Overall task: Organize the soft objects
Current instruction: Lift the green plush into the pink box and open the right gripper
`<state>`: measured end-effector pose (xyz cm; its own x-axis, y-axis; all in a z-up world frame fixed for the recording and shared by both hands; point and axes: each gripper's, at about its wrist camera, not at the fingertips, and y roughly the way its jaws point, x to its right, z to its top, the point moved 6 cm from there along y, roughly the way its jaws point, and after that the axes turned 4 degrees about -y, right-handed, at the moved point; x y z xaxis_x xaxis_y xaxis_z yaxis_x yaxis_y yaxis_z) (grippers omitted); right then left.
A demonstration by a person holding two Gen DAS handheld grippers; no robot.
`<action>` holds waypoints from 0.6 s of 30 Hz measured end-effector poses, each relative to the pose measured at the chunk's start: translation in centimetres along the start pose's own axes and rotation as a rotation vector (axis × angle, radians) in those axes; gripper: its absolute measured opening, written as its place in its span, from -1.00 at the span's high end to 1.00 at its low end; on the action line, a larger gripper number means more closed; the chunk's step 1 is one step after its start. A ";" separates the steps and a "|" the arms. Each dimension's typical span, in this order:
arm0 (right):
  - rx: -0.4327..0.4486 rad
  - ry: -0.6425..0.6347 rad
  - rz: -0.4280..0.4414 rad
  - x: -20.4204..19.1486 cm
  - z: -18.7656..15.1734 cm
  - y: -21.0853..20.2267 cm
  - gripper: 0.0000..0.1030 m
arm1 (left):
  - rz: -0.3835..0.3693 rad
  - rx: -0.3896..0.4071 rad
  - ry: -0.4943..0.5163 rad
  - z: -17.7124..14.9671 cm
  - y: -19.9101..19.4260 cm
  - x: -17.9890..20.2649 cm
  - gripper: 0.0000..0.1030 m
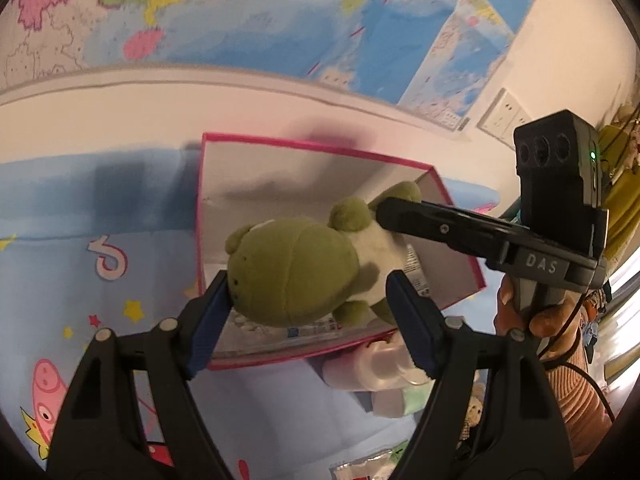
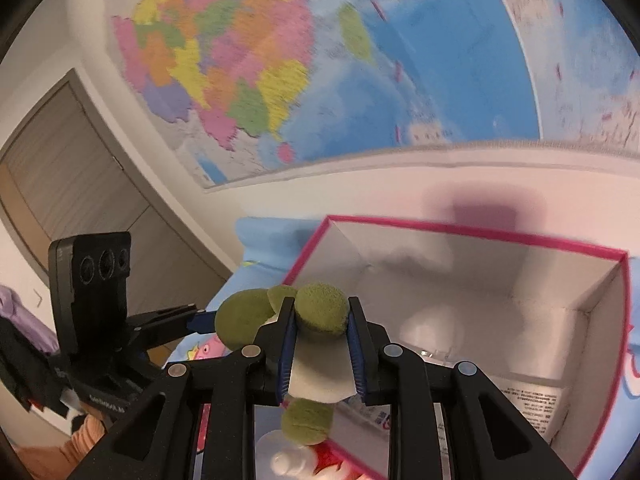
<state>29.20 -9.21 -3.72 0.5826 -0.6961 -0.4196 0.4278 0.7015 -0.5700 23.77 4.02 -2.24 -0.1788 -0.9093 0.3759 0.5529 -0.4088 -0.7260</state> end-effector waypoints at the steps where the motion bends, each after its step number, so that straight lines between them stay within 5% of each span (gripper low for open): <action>1: -0.016 0.009 -0.008 0.3 -0.1 0.6 0.44 | 0.005 -0.007 -0.007 -0.1 0.2 -0.2 -0.51; 8: -0.095 0.092 -0.092 3.0 -2.1 2.5 0.17 | 0.031 0.004 -0.020 -0.4 0.2 -0.6 -0.51; 18: -0.012 0.019 -0.068 0.9 -3.9 -4.2 0.14 | 0.035 0.113 0.030 -2.3 -4.3 0.8 -0.51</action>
<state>25.20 -13.38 -4.42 0.5386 -0.7453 -0.3930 0.4576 0.6504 -0.6064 19.41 4.83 -0.15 -0.1813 -0.9255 0.3324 0.6474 -0.3668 -0.6681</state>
